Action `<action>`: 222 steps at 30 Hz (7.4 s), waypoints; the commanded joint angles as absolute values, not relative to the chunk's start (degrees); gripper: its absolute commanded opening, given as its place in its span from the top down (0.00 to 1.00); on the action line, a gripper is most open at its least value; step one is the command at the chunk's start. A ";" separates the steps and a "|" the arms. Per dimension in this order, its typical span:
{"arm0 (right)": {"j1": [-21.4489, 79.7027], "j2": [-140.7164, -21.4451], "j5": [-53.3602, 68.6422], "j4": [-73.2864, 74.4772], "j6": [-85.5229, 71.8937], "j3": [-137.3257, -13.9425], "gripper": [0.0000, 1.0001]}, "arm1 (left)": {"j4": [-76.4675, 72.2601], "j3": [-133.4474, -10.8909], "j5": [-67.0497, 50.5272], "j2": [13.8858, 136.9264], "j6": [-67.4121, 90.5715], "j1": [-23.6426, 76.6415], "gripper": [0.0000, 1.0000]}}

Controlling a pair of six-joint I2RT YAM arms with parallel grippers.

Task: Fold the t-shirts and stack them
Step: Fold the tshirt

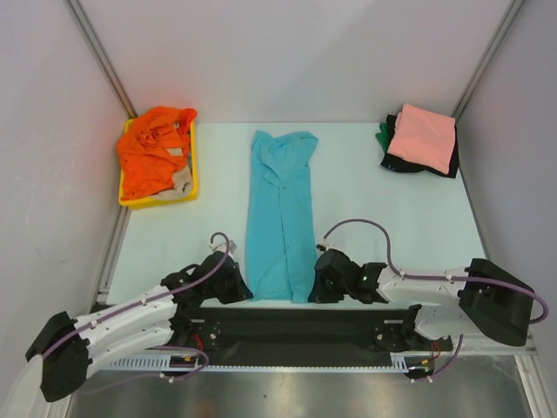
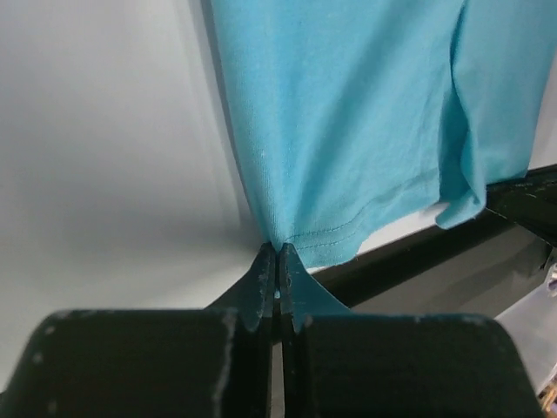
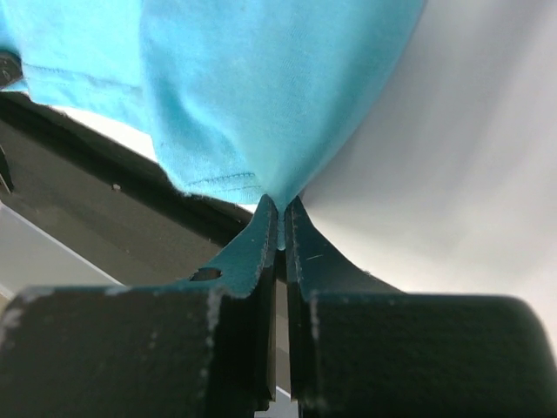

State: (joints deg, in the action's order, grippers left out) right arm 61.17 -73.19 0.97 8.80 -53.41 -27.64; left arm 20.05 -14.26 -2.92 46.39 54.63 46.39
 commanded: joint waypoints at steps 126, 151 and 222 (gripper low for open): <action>29.09 -93.00 19.60 9.04 -32.26 -44.03 1.00 | 5.79 -30.50 -11.87 76.92 40.34 23.73 1.00; 45.95 -52.40 4.66 40.94 -42.70 -37.09 1.00 | 40.58 -31.37 -8.26 36.06 47.02 36.29 1.00; 14.33 -115.85 12.82 38.51 -19.95 -94.15 0.02 | 50.28 -118.93 -19.60 124.38 27.25 12.22 0.28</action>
State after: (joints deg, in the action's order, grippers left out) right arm 15.88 -118.89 11.90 40.32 -19.84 -95.44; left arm 49.30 -117.93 -18.44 129.45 28.36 12.40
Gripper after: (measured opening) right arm 0.966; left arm 0.705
